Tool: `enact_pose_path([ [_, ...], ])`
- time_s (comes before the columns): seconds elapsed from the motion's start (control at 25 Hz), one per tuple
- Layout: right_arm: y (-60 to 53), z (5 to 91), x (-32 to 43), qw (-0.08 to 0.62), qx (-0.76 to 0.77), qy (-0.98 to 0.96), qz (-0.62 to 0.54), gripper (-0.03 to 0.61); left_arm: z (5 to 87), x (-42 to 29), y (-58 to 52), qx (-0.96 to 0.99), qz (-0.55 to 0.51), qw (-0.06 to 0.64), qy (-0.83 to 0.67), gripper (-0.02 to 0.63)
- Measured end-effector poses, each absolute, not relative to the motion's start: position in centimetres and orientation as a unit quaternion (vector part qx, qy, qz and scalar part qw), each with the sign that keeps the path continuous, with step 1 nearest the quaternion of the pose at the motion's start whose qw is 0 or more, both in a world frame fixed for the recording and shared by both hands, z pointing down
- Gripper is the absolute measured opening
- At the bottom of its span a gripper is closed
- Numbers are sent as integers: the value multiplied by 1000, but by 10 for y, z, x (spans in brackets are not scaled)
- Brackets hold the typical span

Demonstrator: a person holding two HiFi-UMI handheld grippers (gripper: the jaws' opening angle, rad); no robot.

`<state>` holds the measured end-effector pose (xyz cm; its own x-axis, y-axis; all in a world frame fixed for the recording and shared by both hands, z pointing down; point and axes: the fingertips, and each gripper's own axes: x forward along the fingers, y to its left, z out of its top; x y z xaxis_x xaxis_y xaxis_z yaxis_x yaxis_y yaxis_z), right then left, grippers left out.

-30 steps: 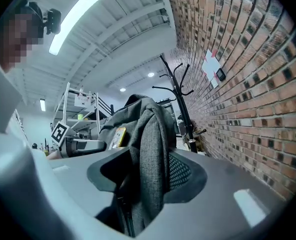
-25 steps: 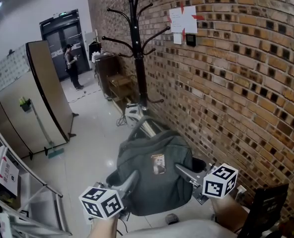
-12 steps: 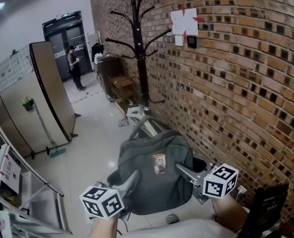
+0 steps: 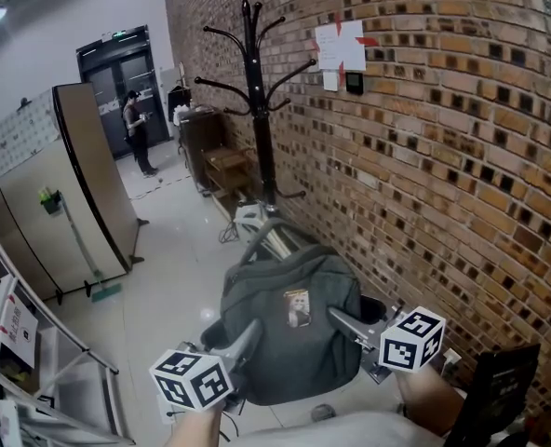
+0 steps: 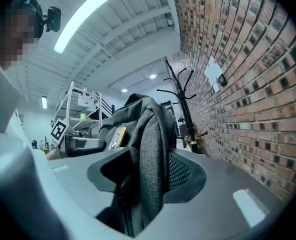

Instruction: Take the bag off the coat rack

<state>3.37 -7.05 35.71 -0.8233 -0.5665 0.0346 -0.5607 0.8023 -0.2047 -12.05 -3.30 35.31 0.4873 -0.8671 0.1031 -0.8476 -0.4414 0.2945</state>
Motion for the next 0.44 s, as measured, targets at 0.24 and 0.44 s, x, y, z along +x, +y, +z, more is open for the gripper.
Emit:
enact_pose_path([
  [0.24, -69, 360, 34, 11, -297, 949, -104, 195, 357, -121, -32, 850, -30, 155, -503, 236],
  [0.44, -67, 361, 28, 10, -296, 950, -103, 195, 357, -126, -29, 849, -34, 156, -504, 235],
])
